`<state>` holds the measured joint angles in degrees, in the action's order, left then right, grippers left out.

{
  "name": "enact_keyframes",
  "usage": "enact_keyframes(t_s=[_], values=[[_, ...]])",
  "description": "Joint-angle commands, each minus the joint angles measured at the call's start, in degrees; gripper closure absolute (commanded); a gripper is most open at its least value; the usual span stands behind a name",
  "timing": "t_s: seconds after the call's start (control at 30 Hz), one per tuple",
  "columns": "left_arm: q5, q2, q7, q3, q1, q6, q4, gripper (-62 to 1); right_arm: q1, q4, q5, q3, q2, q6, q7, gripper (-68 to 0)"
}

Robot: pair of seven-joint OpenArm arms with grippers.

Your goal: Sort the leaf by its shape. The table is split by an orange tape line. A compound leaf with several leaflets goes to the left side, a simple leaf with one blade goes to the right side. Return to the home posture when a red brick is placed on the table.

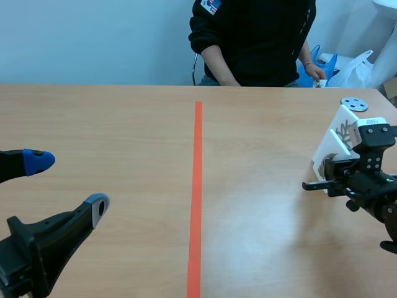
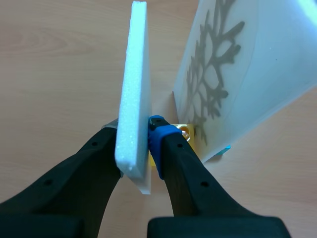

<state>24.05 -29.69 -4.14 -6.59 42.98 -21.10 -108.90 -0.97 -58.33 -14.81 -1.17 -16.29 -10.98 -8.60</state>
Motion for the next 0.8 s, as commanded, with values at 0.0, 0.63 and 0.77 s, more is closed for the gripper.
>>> enact_keyframes(t_s=[0.0,0.63,0.77], values=[[0.37,0.0,-0.81,-0.2,-0.31,-0.09,-0.76,-62.3,-0.96,-0.96,-0.35,0.74,-0.37,0.39,-0.83,-1.5],[0.37,0.0,-0.81,-0.2,-0.31,-0.09,-0.76,-62.3,0.35,0.07,-0.17,0.74,-0.35,0.72,-0.61,-9.4],[0.37,0.0,-0.81,-0.2,-0.31,-0.09,-0.76,-62.3,0.68,0.07,-0.2,0.74,-0.35,0.72,-0.7,-13.0]])
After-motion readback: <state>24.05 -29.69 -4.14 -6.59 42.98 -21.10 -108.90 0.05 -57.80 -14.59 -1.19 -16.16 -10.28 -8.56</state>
